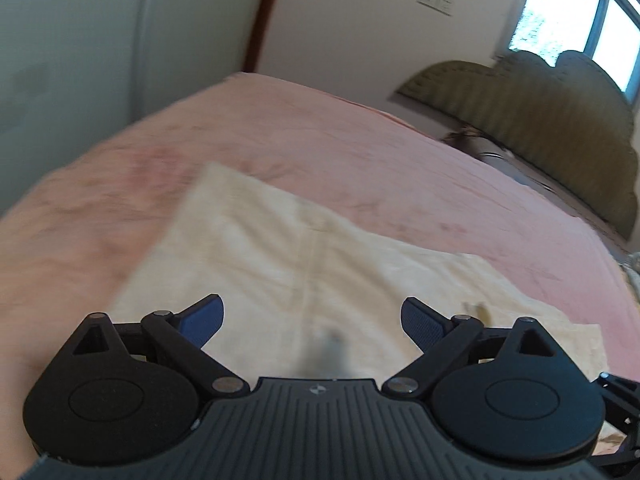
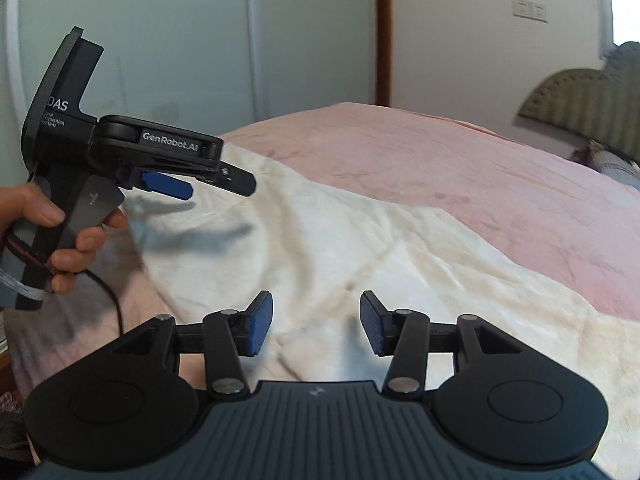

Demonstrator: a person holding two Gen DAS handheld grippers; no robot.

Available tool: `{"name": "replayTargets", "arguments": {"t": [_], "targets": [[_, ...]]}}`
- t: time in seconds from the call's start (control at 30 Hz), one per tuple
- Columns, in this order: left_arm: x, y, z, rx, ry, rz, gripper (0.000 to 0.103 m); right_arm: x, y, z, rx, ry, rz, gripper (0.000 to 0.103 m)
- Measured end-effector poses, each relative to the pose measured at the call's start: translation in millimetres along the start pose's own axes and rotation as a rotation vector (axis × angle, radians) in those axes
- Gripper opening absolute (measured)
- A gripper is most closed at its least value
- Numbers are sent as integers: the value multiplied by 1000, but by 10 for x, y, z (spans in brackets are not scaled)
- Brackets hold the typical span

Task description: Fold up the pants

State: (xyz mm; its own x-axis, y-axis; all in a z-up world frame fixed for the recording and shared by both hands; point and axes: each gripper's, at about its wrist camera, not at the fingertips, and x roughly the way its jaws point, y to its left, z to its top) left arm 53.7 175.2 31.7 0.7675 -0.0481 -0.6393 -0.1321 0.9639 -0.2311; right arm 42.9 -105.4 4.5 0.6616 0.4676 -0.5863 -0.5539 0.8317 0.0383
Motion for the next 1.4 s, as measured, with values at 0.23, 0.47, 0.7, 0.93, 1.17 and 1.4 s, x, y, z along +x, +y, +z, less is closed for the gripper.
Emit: {"name": "replayTargets", "arguments": {"t": [0.23,0.47,0.7,0.93,1.17,1.4], "targets": [[-389,613,-14,-55,-30,47,97,200,382,118,-125,10,62,47],[-406,1075,-56,-243,81,-56,97,417,857,242,-288,1,127,65],[-185,1009,-126,-270,149,-129,97,721,1147,232,-356,27,123,65],[-63,1004,-155,-379,156,-220,99,799,1371,90,-482,28,20,68],[98,1053,-153,-526,148,-310,101,898,1660,38,-653,-51,-78,68],[274,1226,-97,-654,142,-421,102,1043,1712,151,-651,-96,-56,60]]}}
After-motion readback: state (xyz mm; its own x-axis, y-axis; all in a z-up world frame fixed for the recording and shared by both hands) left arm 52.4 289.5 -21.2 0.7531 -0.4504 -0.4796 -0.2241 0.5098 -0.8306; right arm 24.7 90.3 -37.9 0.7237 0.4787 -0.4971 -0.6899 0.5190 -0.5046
